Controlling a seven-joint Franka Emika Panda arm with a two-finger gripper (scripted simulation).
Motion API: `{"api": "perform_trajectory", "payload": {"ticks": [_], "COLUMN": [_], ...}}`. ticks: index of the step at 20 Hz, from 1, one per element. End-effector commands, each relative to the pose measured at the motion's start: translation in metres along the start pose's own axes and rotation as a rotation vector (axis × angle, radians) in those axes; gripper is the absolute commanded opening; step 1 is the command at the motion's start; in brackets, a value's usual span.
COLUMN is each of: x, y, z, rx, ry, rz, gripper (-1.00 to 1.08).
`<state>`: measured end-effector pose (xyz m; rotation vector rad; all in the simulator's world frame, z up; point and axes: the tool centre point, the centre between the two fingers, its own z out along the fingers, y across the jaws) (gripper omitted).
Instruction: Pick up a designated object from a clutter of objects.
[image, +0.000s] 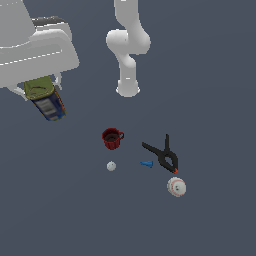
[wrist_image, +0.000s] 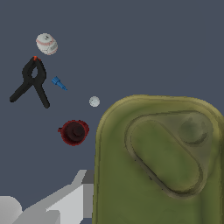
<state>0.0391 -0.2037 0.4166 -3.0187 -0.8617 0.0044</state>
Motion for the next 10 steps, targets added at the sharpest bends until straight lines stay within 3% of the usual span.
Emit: {"api": "perform_trajectory", "payload": {"ticks": [1, 10], "x": [-0.005, -0.011], "y": [0.008, 0.019], "z": [-0.011, -0.022], "rx": [-0.003, -0.003], "ry": [0.002, 0.002], "rz": [-0.002, -0.001], "gripper": [-1.0, -1.0]}}
